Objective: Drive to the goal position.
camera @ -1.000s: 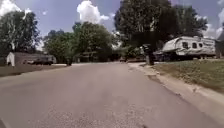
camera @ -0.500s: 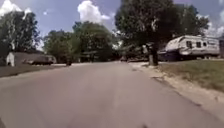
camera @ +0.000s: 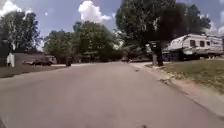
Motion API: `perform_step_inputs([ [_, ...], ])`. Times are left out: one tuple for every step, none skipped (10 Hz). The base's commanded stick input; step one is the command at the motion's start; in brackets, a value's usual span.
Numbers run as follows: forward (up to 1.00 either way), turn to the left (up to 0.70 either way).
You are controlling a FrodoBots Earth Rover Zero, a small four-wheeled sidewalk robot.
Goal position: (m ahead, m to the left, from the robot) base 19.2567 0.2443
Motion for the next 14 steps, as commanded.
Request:
perform_step_inputs([
  [0.85,0.0],
  [0.85,0.0],
  [0.85,0.0],
  [0.85,0.0],
  [0.85,0.0],
  [0.85,0.0],
  [0.85,0.0],
  [0.85,0.0],
  [0.85,0.0],
  [0.85,0.0],
  [0.85,0.0],
  [0.85,0.0],
  [0.85,0.0],
  [0.85,0.0],
])
